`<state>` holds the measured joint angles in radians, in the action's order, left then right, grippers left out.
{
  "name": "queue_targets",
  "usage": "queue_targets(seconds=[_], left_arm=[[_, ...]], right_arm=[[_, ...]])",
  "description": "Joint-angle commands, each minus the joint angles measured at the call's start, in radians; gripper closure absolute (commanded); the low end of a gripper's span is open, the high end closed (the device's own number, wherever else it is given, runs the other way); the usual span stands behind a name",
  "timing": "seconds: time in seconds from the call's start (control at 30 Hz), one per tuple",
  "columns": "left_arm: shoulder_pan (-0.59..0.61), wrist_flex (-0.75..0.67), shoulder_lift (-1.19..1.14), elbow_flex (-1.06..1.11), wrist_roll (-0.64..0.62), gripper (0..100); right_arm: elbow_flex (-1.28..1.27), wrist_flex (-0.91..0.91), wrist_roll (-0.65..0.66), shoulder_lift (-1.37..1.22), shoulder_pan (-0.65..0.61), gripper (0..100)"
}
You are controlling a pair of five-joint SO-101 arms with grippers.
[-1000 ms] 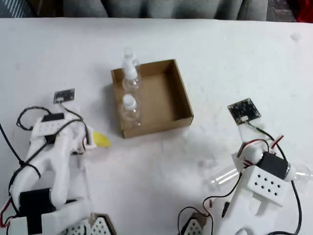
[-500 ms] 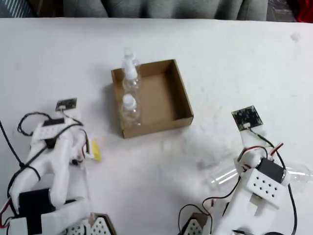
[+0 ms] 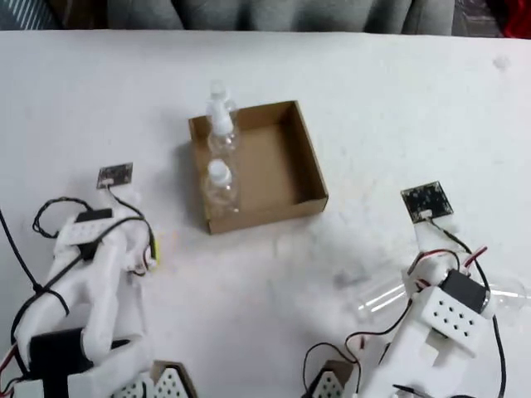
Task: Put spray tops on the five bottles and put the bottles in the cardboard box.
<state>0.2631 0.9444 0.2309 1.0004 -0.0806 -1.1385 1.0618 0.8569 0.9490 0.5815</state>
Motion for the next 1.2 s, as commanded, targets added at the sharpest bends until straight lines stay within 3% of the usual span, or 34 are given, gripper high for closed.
queue_targets(seconds=[0.0, 0.13, 0.3, 0.43, 0.5, 0.6, 0.77, 1.0, 1.17], left_arm=[[0.012, -0.066, -0.022, 0.02, 0.005, 98], [0.015, -0.066, -0.021, 0.02, 0.003, 98], [0.016, -0.068, 0.019, 0.044, 0.005, 98], [0.016, -0.121, 0.111, 0.12, 0.005, 98], [0.016, -0.14, 0.163, 0.158, 0.005, 98], [0.016, -0.161, 0.222, 0.199, 0.006, 98], [0.016, -0.166, 0.254, 0.222, 0.011, 98], [0.015, -0.166, 0.255, 0.224, 0.012, 98], [0.013, -0.166, 0.255, 0.224, 0.012, 98]], right_arm=[[0.021, -0.01, 0.0, 0.008, 0.077, 92.1], [0.118, 0.071, -0.017, 0.007, 0.179, 92.1], [0.285, 0.185, -0.247, 0.007, 0.236, 92.1], [0.334, 0.214, -0.479, -0.024, 0.234, 91.3], [0.336, 0.203, -0.62, -0.082, 0.232, 86.1], [0.359, 0.157, -0.875, -0.228, 0.237, 79.0], [0.499, 0.035, -1.232, -0.542, 0.232, 79.3], [0.859, 0.071, -1.376, -1.004, 0.226, 71.9], [1.138, 0.197, -1.39, -1.268, 0.239, 69.7]])
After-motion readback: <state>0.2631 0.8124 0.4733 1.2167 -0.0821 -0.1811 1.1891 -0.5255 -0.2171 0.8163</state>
